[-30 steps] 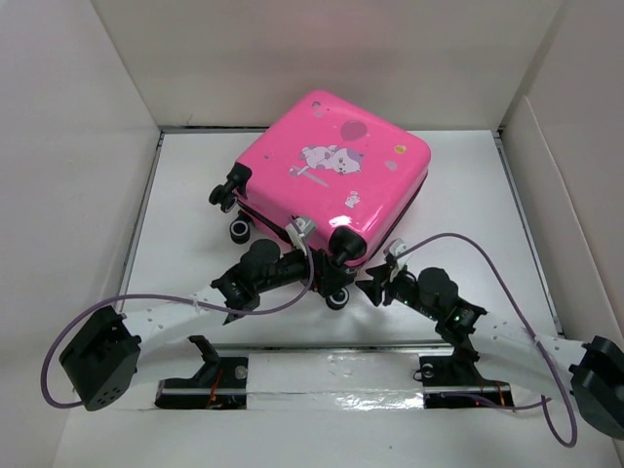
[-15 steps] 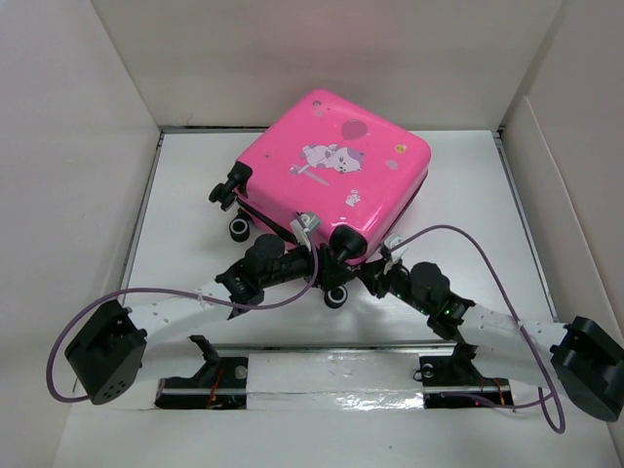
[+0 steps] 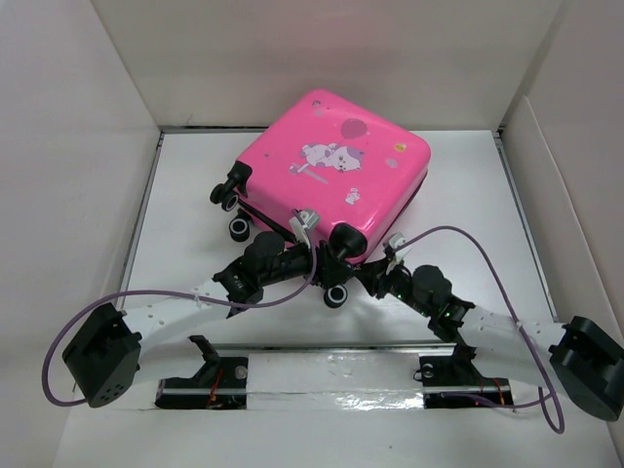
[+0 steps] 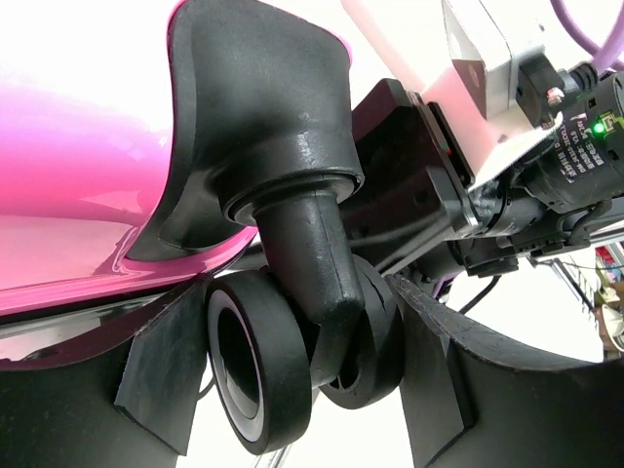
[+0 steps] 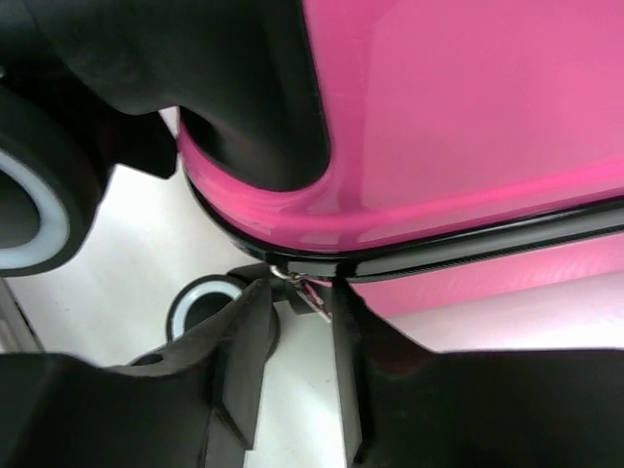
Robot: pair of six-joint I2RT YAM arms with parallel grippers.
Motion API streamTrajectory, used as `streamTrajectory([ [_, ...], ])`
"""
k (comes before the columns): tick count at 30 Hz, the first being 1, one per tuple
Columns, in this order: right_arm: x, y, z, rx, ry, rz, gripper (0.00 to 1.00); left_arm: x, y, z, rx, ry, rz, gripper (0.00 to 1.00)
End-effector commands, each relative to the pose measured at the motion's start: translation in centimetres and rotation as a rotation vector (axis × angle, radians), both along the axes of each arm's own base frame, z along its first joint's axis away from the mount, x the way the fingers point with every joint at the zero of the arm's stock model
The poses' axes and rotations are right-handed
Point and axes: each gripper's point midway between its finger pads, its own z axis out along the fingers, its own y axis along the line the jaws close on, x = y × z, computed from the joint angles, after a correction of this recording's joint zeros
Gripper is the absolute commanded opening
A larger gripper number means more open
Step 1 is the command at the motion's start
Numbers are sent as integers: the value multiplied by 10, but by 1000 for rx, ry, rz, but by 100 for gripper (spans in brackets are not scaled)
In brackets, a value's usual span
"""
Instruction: Pack the luggage
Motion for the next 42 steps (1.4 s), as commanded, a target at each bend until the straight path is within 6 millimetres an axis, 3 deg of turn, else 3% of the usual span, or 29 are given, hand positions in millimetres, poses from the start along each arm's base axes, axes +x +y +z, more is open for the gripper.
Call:
streamTrajectory([
  [1,10,5,34,85,-84,-22,33,-3,-9,88,-222,-163,-36,0],
  [4,9,10,29,69,-72,-7,29,-2,-9,86,-225,-153,-33,0],
  [7,9,15,28,81,-70,2,18,-2,-10,91,-237,-158,-33,0],
  [8,10,16,28,86,-72,1,8,-2,-10,93,-241,-161,-35,0],
  [11,9,23,33,100,-86,4,0,-1,-13,96,-250,-159,-39,0],
  [17,-2,34,54,201,-120,-19,0,6,-24,106,-284,-150,-43,0],
  [24,-23,46,80,388,-116,-77,0,16,-58,144,-426,-126,-129,0],
  [28,-20,48,95,509,-135,-138,0,20,-77,156,-486,-107,-169,0],
  [32,-19,40,108,634,-159,-180,0,25,-79,171,-518,-122,-138,0],
  [35,-19,37,108,673,-152,-205,0,29,-81,184,-533,-118,-128,0],
  [40,6,23,66,579,-112,-479,0,25,-104,194,-581,-47,-152,0],
  [42,13,24,55,559,-96,-562,0,10,-121,197,-598,-22,-184,0],
])
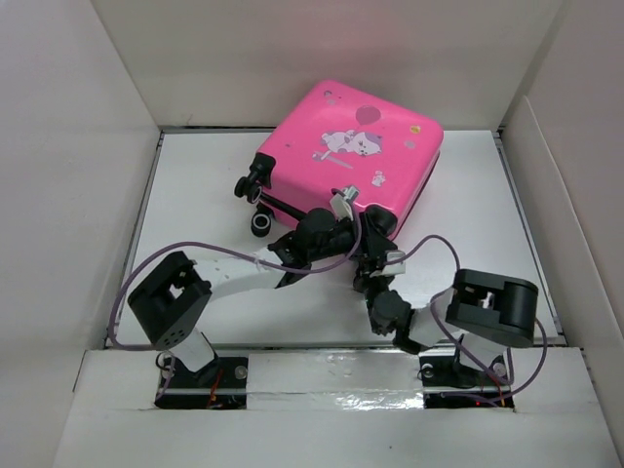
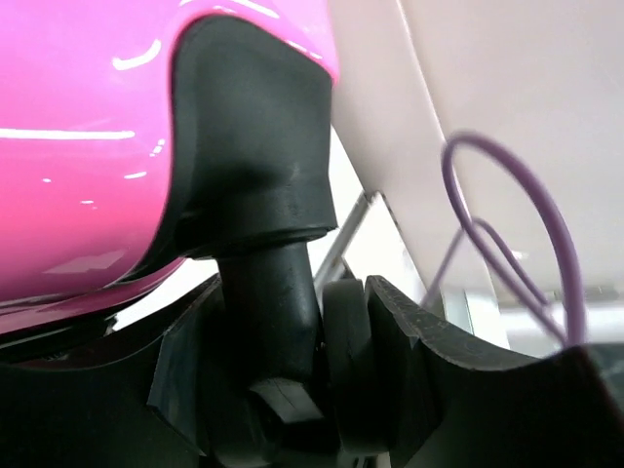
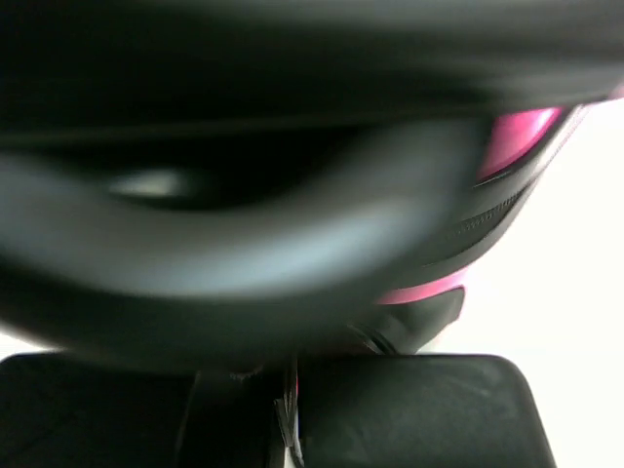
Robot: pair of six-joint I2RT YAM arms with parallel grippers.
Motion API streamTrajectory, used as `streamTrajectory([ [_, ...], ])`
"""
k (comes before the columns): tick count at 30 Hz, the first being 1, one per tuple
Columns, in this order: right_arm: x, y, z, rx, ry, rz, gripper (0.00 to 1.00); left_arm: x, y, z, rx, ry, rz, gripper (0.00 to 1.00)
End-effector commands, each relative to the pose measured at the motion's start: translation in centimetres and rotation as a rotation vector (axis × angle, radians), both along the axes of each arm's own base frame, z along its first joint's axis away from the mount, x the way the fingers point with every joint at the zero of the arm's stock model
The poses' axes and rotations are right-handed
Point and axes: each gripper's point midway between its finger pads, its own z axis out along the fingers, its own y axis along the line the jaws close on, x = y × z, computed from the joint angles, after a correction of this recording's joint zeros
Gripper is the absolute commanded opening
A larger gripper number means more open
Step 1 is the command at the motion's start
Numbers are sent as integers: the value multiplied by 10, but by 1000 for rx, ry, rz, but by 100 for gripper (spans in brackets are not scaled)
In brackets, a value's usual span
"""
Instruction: Pack the luggage
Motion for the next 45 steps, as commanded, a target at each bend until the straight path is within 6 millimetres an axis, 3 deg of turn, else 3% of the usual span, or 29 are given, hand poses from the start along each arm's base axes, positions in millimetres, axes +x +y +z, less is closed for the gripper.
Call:
streamTrajectory([
  [1,-10,41,64,385,-123,29,0,-32,-40,179,-493,-279,-140,0],
  [3,-13,62,66,373,-134,66,0,-45,-52,181,-506,-270,-149,0],
  [4,-18,73,70,369,-145,108,0,-43,-55,178,-507,-265,-143,0],
  [6,-24,86,80,363,-166,133,0,-46,-56,178,-519,-246,-140,10],
  [7,-25,87,81,368,-167,146,0,-43,-51,174,-527,-231,-132,35],
  [8,-27,80,78,363,-162,145,0,-40,-48,173,-522,-227,-125,51],
  [9,-29,73,74,353,-150,128,0,-30,-42,168,-488,-226,-99,80],
  [10,-29,65,69,343,-140,111,0,-24,-38,165,-466,-233,-86,96],
  [11,-30,57,64,340,-127,98,0,-18,-33,163,-438,-244,-74,99],
  [13,-33,29,48,335,-89,61,0,4,-17,156,-352,-255,-15,99],
  [16,-38,3,42,313,-77,52,0,34,13,135,-189,-290,77,99],
  [17,-37,-3,42,308,-78,43,0,60,35,129,-140,-293,150,99],
  [20,-38,-11,41,275,-78,51,0,90,91,109,-28,-294,285,99],
  [24,-34,-10,38,267,-57,72,0,104,160,88,63,-287,492,99],
  [25,-32,-10,39,264,-58,80,0,99,180,82,105,-284,550,99],
  [27,-34,-13,44,265,-72,86,0,115,230,74,184,-273,772,99],
  [29,-33,-17,48,263,-87,88,0,111,272,68,246,-246,918,99],
  [31,-35,-18,51,263,-92,101,0,109,304,66,288,-233,1007,99],
  [32,-33,-20,49,252,-90,100,0,107,314,55,360,-212,1017,99],
  [36,-31,-17,55,227,-87,124,0,108,324,27,547,-148,986,99],
  [37,-31,-14,64,243,-98,140,0,115,322,20,595,-128,965,99],
  [40,-33,-10,66,229,-90,171,0,130,315,9,720,-127,871,99],
  [45,-35,-13,64,222,-87,188,0,158,305,16,801,-246,780,99],
])
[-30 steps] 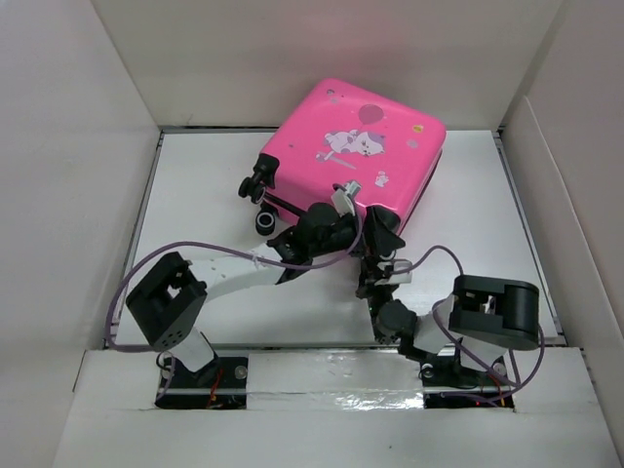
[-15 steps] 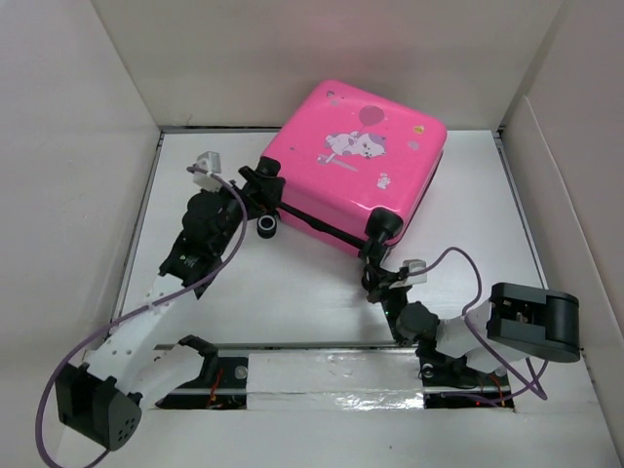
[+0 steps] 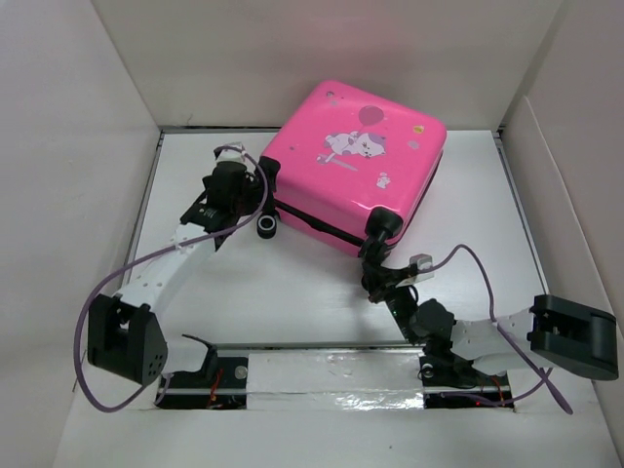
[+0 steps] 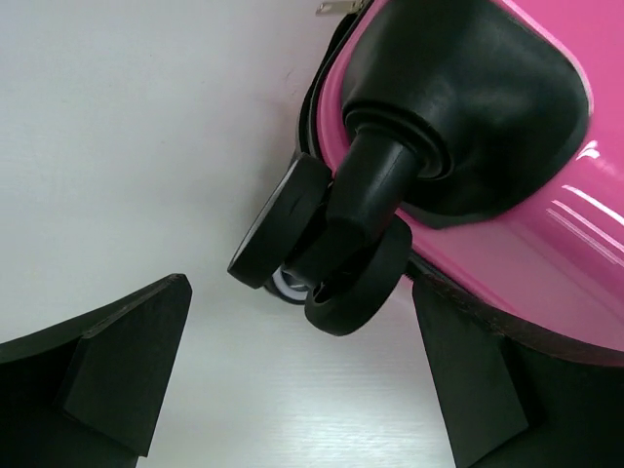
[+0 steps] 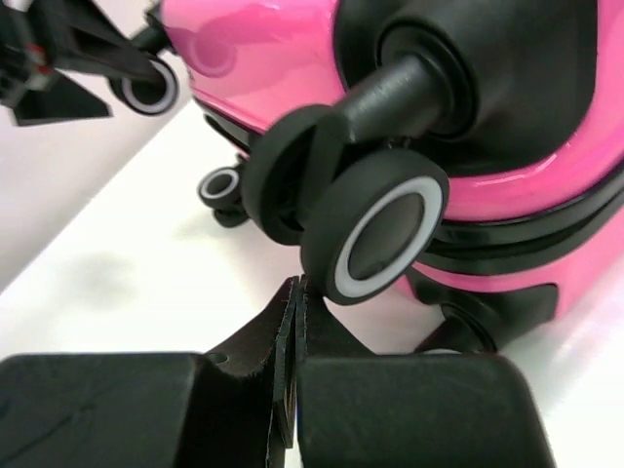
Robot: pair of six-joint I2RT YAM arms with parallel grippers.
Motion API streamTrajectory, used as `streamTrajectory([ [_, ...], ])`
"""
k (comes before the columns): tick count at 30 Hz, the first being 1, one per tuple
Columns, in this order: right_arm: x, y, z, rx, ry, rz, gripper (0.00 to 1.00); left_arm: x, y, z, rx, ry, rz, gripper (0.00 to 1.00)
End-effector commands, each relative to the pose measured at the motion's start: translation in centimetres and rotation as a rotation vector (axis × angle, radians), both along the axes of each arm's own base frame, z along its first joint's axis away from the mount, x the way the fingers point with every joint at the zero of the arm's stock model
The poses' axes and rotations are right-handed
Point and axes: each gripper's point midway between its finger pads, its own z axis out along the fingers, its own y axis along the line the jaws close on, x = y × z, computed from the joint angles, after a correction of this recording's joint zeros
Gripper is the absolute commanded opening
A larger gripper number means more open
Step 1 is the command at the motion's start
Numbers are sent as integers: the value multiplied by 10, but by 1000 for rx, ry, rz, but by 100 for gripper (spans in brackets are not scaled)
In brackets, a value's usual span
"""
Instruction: Pack the luggage
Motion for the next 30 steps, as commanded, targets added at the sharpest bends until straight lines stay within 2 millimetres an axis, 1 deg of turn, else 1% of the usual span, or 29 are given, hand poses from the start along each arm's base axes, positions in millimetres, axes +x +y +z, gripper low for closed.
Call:
streamTrajectory([
  [1,0,2,15,55,-26,25,0,22,0,32,137,-70,-86,99],
  [3,-1,4,14,54,-20,37,0,31,-3,27,182,-60,-122,99],
  [4,-1,4,13,49,-19,40,0,40,-5,21,217,-39,-137,99],
  [6,-2,4,12,46,-20,44,0,46,-10,15,232,-31,-174,98],
  [7,-2,4,12,47,-20,46,0,50,-12,9,239,-15,-183,93],
  [9,0,3,12,43,-19,40,0,53,-18,5,229,-8,-208,84],
  [10,2,1,12,40,-19,32,0,54,-24,2,215,-6,-239,65],
  [11,4,-1,11,32,-17,26,0,53,-28,2,204,-6,-253,54],
  [12,3,-1,11,31,-17,30,0,52,-30,0,196,-1,-268,46],
  [13,6,-4,13,36,-21,18,0,50,-33,-2,188,6,-283,31],
  [14,7,-4,12,25,-20,26,0,47,-39,-4,167,15,-314,23],
  [15,10,-7,13,25,-20,18,0,45,-41,-6,163,23,-326,17],
  [16,12,-9,17,35,-26,13,0,43,-44,-6,150,28,-343,0],
  [17,12,-8,14,13,-17,25,0,40,-49,-7,130,35,-367,0],
  [18,18,-14,14,7,-16,9,0,36,-56,-9,109,47,-381,0],
  [19,20,-16,15,1,-16,7,0,34,-59,-9,92,57,-389,0],
  [20,21,-16,18,-13,-16,24,0,24,-71,-13,68,82,-436,0],
  [21,23,-20,21,-22,-22,23,0,18,-78,-14,58,93,-456,0],
  [22,31,-30,21,-36,-20,-6,0,5,-86,-18,34,116,-469,0],
  [23,31,-30,28,-61,-19,26,0,-4,-92,-19,-11,127,-491,0],
  [24,34,-34,32,-87,-23,28,0,-13,-96,-19,-56,131,-506,0],
  [25,43,-46,36,-109,-22,-6,0,-25,-98,-17,-123,123,-496,0],
  [26,42,-46,28,-171,9,33,0,-33,-104,-10,-173,108,-518,0],
  [27,44,-50,50,-161,-27,34,0,-40,-106,-5,-214,97,-523,0],
  [28,46,-55,54,-196,-31,32,0,-48,-106,12,-252,45,-528,0],
  [29,49,-62,47,-241,-1,41,0,-58,-107,7,-308,51,-521,0],
  [30,50,-65,53,-262,-15,48,0,-64,-107,8,-336,39,-520,0],
])
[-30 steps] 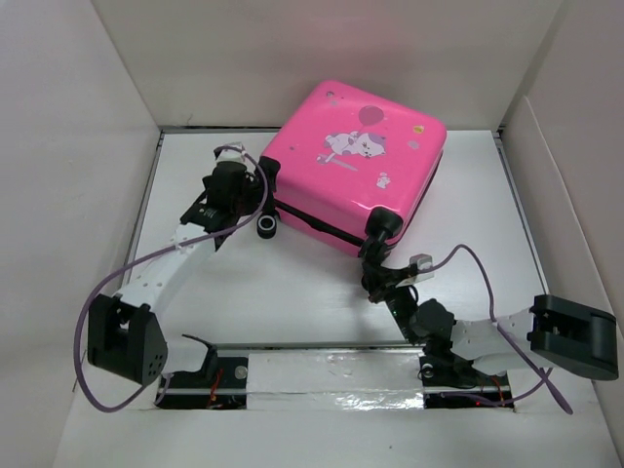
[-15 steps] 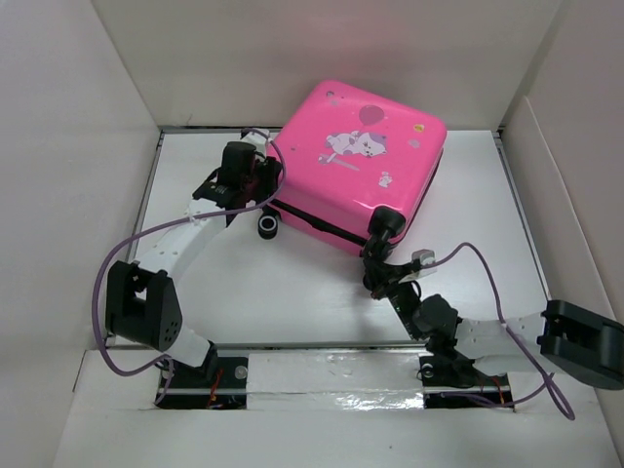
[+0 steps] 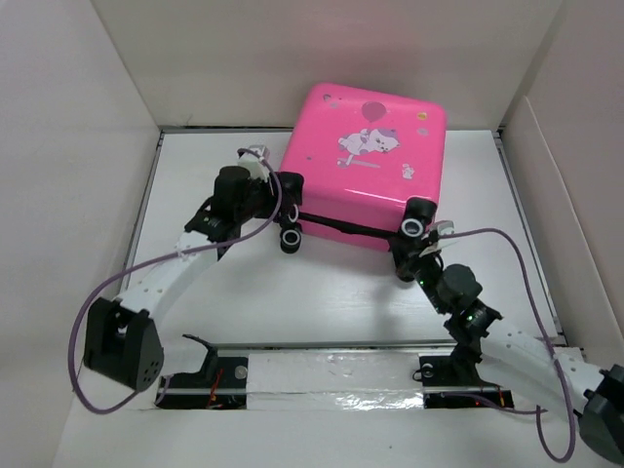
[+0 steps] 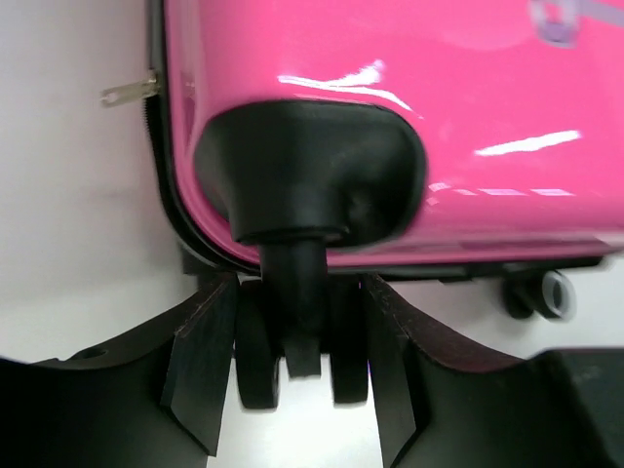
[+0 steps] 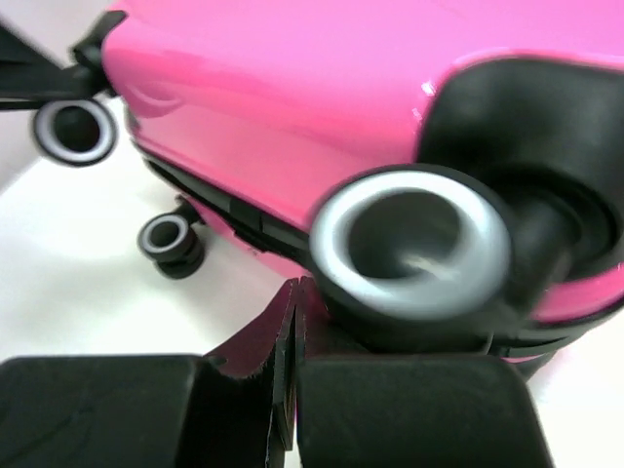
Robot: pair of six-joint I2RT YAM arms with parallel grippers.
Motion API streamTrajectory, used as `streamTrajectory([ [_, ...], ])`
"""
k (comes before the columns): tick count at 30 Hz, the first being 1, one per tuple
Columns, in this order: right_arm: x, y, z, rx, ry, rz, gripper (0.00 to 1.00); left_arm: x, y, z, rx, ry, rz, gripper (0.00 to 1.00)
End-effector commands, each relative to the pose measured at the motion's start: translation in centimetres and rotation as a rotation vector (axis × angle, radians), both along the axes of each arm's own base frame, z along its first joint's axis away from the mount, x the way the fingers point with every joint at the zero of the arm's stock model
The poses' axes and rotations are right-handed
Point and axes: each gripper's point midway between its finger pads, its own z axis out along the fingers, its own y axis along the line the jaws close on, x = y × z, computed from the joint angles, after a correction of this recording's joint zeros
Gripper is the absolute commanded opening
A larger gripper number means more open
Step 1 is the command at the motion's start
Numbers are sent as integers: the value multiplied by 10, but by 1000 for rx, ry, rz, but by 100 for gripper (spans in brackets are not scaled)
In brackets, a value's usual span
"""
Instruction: Pack the luggage
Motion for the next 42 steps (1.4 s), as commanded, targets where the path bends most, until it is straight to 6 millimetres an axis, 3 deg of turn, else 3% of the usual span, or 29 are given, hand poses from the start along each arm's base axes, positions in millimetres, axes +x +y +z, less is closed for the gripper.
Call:
streamTrajectory([
  [1,7,-10,27,-115,-20,40,0,-61,-26,11,-224,76,-130,0],
  [2,4,-7,24,-133,-6,79,2,-69,-27,3,-253,77,-144,0],
  [4,4,-13,27,-137,-3,80,19,-82,-26,-5,-304,94,-136,0],
  [6,-3,-16,16,-159,41,98,38,-84,-28,-4,-350,79,-144,0],
  [7,-11,-19,25,-123,8,102,42,-88,-28,-12,-356,89,-144,0],
  [9,-24,-19,6,-83,23,125,49,-88,-31,-9,-382,70,-161,0],
  [10,-30,-18,3,-61,12,136,46,-89,-31,-10,-385,69,-164,0],
  [11,-36,-21,-3,-36,-9,137,36,-87,-31,-9,-387,57,-162,0],
  [12,-37,-25,-9,-33,-3,119,8,-87,-31,-7,-387,49,-159,0],
  [13,-38,-27,-15,-13,9,107,0,-86,-30,-3,-391,37,-158,0],
  [18,-25,-54,-45,-18,110,-69,2,-88,-32,10,-432,-3,-173,0],
  [20,-19,-62,-47,-12,124,-117,20,-90,-33,12,-449,-8,-176,0],
  [21,-17,-61,-42,0,108,-120,39,-91,-32,12,-453,-11,-176,0],
  [24,-5,-70,-41,10,119,-181,52,-93,-33,12,-465,-14,-179,0],
  [28,9,-78,-49,11,138,-237,52,-95,-33,14,-487,-21,-184,0],
  [29,12,-79,-59,-7,157,-239,52,-95,-33,14,-487,-22,-184,0],
  [36,27,-78,-37,-19,34,-235,41,-96,-35,14,-496,-18,-194,0],
  [42,37,-75,-37,-35,13,-230,37,-95,-36,13,-501,-13,-195,0],
])
